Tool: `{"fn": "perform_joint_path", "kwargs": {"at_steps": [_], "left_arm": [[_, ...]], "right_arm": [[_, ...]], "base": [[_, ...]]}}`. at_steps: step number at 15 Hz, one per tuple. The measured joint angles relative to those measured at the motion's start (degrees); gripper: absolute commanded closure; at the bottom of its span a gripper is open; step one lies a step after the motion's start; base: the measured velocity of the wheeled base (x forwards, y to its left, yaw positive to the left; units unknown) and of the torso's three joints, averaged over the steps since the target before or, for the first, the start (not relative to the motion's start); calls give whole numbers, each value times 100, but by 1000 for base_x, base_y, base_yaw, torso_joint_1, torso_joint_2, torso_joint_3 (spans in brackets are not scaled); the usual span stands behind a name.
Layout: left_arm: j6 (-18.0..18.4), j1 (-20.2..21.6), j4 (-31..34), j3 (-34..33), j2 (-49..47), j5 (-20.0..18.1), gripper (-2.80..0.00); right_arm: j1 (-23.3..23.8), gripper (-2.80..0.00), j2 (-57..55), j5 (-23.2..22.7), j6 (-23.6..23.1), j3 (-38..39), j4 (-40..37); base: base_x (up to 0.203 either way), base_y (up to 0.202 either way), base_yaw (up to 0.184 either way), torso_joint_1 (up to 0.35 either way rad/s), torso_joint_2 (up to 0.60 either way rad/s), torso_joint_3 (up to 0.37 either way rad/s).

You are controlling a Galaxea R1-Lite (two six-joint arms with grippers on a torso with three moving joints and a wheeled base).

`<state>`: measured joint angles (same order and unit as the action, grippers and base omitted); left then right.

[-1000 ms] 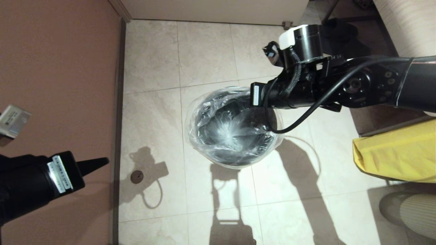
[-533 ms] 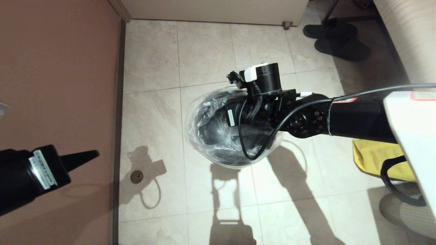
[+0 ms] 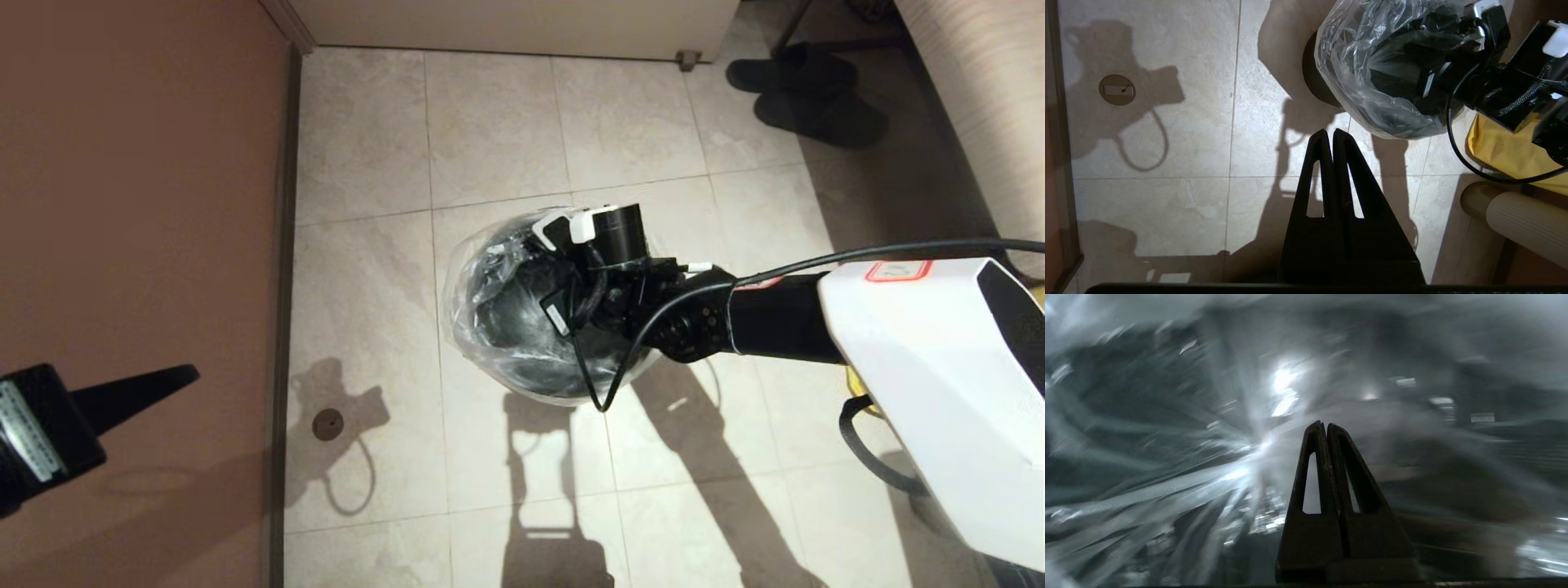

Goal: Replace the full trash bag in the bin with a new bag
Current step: Put the new garbage bag on the trash can

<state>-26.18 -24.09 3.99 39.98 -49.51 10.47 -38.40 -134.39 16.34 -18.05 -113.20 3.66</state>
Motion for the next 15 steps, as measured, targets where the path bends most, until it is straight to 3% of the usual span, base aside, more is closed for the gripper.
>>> {"fn": "perform_joint_path", "kwargs": {"at_steps": [4,9,15], "left_arm": [[-19,0,-7,-137,176,-33,0],[-34,0,-8,-179,268,-37,0],[-105,-5,-24,-237,365,-225,0]], "right_arm": [[-121,0,-238,0,-301,0,-22],[-128,0,-98,-22,-583,0,-820],[-135,0,-570,-52,-962,0,119]], "base": [[0,0,0,0,0,0],[0,0,0,0,0,0],[0,0,0,0,0,0]]}}
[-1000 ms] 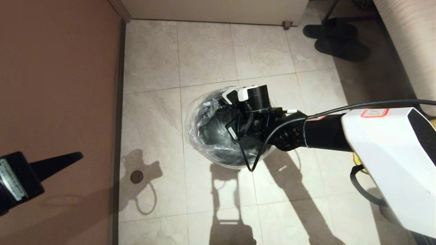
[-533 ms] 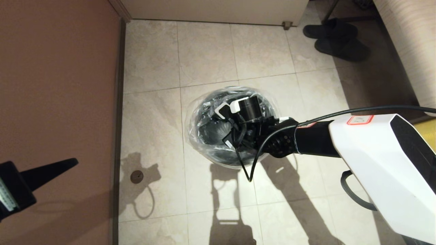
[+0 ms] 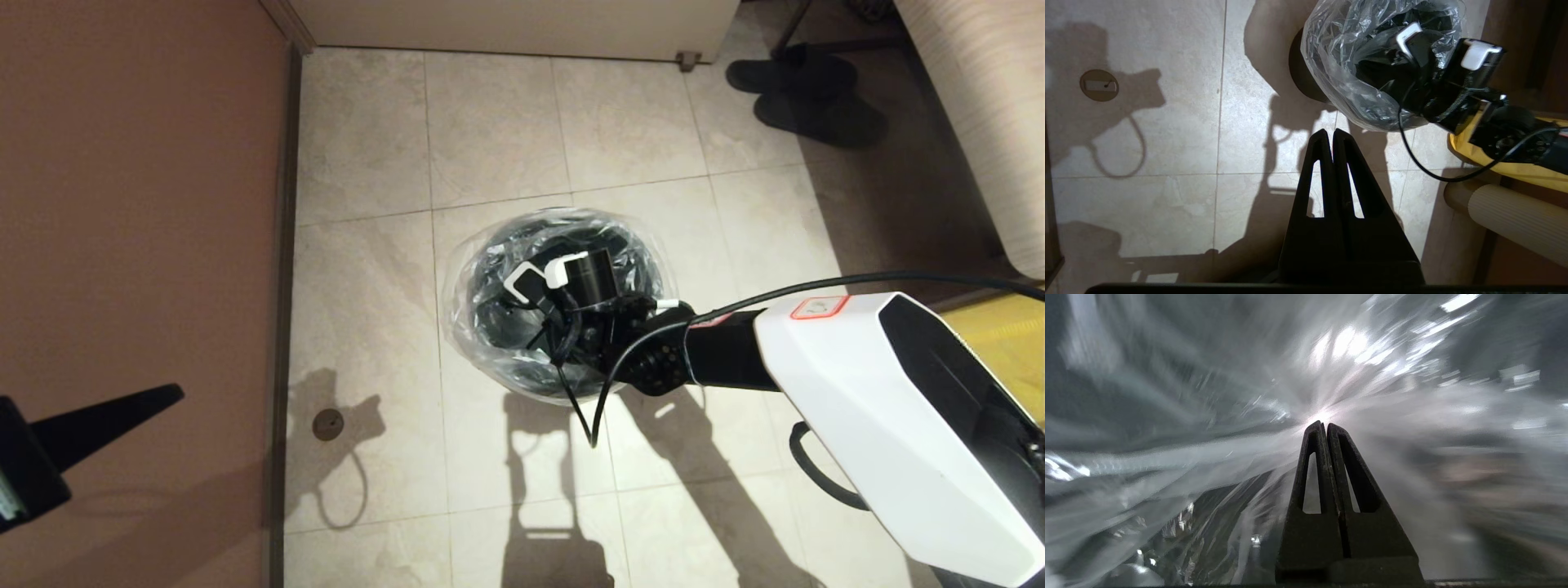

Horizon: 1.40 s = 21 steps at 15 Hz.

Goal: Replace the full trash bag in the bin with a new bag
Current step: Put the new garbage bag on the trash can

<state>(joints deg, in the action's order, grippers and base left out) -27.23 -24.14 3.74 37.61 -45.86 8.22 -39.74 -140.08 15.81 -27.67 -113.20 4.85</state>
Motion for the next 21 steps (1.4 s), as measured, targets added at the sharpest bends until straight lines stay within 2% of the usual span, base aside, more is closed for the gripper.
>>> {"fn": "perform_joint_path", "kwargs": {"at_steps": [3,8,15,17,21], "left_arm": [[-22,-41,-2,-126,60,-45,0],[-33,-356,-236,-302,192,-72,0],[-6,-383,-256,-281,316,-72,0],[-1,-384,-225,-245,401,-72,0],[-7,-383,-195,-262,497,-70,0]], "right_arm": [[7,0,-262,-22,-169,0,66],[11,0,-575,-116,-273,-27,401],[57,0,-247,-99,-245,-2,277],[30,0,11,-85,-70,42,80],[-153,0,638,-79,915,85,-596]], "base": [[0,0,0,0,0,0],[0,0,0,0,0,0],[0,0,0,0,0,0],[0,0,0,0,0,0],[0,0,0,0,0,0]]}}
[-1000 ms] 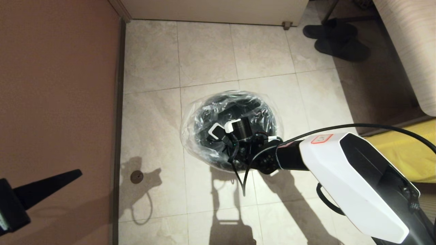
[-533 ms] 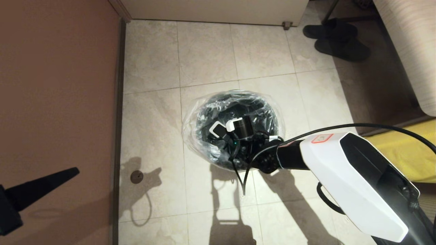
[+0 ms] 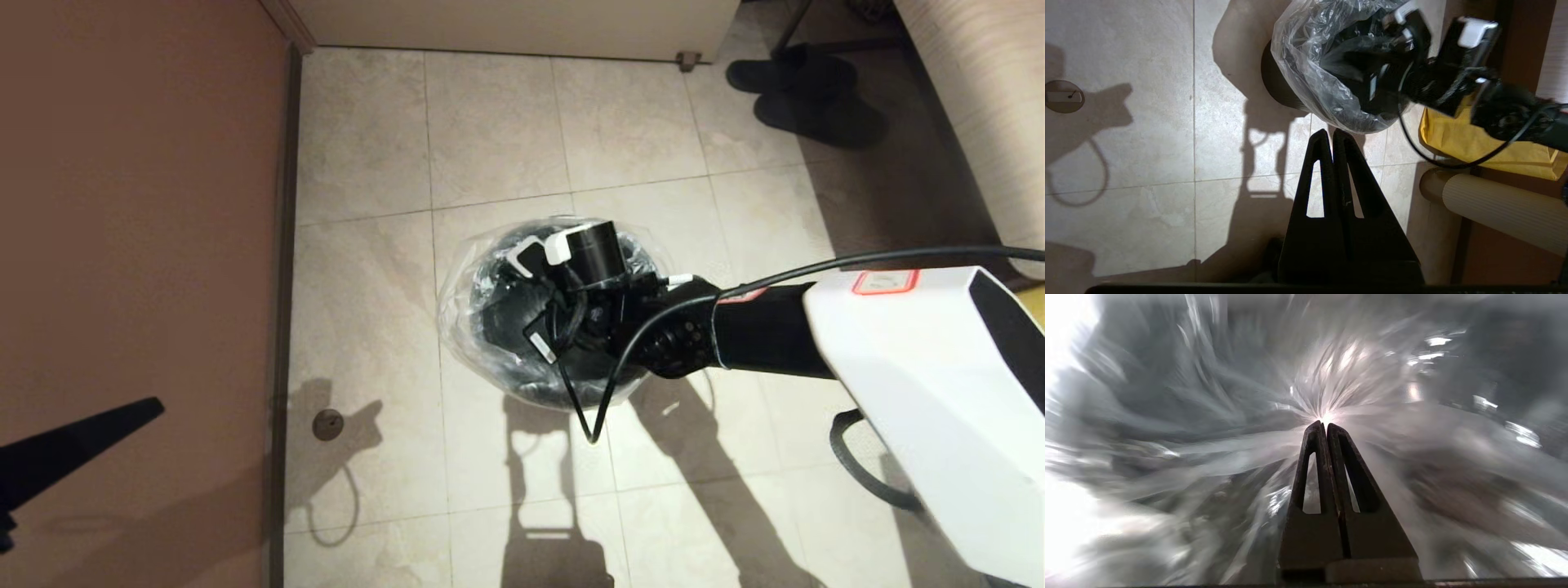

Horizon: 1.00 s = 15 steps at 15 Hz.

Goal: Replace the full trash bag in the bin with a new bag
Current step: Put the new garbage bag on the trash can

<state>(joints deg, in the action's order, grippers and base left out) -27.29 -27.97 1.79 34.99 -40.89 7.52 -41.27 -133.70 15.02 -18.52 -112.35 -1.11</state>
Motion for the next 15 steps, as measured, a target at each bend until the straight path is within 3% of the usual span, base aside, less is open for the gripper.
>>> {"fn": "perform_joint_path", "kwargs": {"at_steps": [2,4,9,15], "left_arm": [[-12,0,-11,-38,16,-2,0],[-15,2,-37,-56,19,-2,0],[-15,2,-47,-71,43,-2,0],[-12,2,-61,-106,62,-6,0]], "right_arm": [[-31,0,268,0,465,-16,64],[11,0,388,9,527,-24,361],[242,0,198,11,-122,-43,1729],[403,0,-175,7,-482,-96,2559]], "base": [[0,0,0,0,0,0],[0,0,0,0,0,0],[0,0,0,0,0,0],[0,0,0,0,0,0]]}}
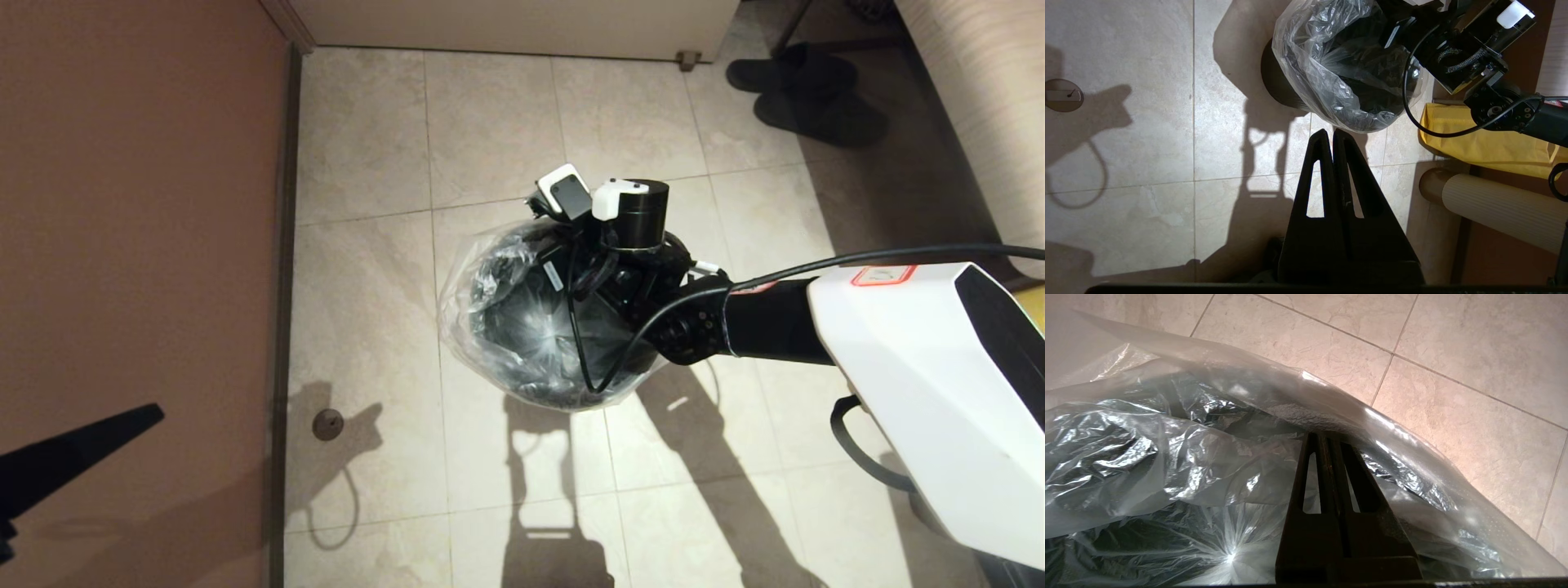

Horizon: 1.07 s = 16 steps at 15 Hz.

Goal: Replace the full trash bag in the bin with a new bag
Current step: Put the new garbage bag on the trash can

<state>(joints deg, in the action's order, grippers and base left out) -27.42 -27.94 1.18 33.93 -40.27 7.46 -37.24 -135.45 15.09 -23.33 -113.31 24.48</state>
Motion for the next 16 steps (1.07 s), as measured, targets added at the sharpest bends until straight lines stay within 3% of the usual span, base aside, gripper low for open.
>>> {"fn": "perform_joint_path", "kwargs": {"at_steps": [11,16], "left_arm": [[3,0,-2,-179,83,-5,0],[16,0,-4,-190,74,-41,0]], "right_arm": [[200,0,0,-54,29,-16,962],[-29,0,52,116,145,74,1107]], "base": [[0,0,0,0,0,0],[0,0,0,0,0,0]]}}
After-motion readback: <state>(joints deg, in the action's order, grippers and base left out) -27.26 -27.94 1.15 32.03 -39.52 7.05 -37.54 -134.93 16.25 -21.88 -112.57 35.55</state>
